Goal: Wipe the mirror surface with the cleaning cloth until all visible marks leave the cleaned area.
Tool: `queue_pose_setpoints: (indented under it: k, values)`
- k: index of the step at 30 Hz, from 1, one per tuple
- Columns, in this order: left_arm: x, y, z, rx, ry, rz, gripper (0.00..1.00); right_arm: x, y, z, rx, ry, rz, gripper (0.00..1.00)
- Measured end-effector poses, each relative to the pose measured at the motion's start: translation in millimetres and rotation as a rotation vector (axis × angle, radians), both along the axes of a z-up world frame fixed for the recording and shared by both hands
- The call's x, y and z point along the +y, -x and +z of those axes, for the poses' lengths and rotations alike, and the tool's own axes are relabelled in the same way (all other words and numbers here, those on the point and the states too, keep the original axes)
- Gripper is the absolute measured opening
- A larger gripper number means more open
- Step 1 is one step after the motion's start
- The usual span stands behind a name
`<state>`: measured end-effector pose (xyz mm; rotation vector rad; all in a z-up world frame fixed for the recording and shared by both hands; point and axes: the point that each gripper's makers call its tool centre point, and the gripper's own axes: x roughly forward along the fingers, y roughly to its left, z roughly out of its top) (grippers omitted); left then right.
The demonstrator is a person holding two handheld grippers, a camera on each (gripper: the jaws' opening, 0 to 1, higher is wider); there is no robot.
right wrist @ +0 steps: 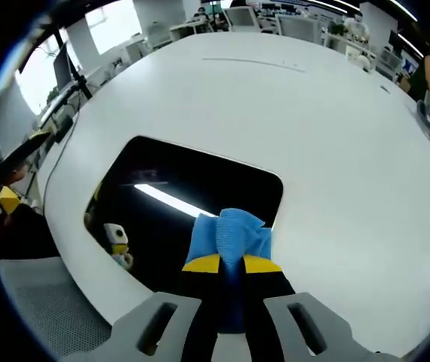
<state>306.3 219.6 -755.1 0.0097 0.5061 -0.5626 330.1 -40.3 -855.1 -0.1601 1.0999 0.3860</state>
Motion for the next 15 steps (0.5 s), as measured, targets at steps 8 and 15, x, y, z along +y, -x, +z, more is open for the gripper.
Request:
queue_pose_setpoints:
  k: [8,15]
  values:
    - [1,-1.3,-0.5,0.003,-0.001,0.002,1.0,0,-10,0.7,-0.004,0.0,-0.001,0.04]
    - [-1,-2.8,-0.8,0.005,0.0,0.0,1.0,-1,-20,0.9,-0.005,-0.004,-0.005,0.04]
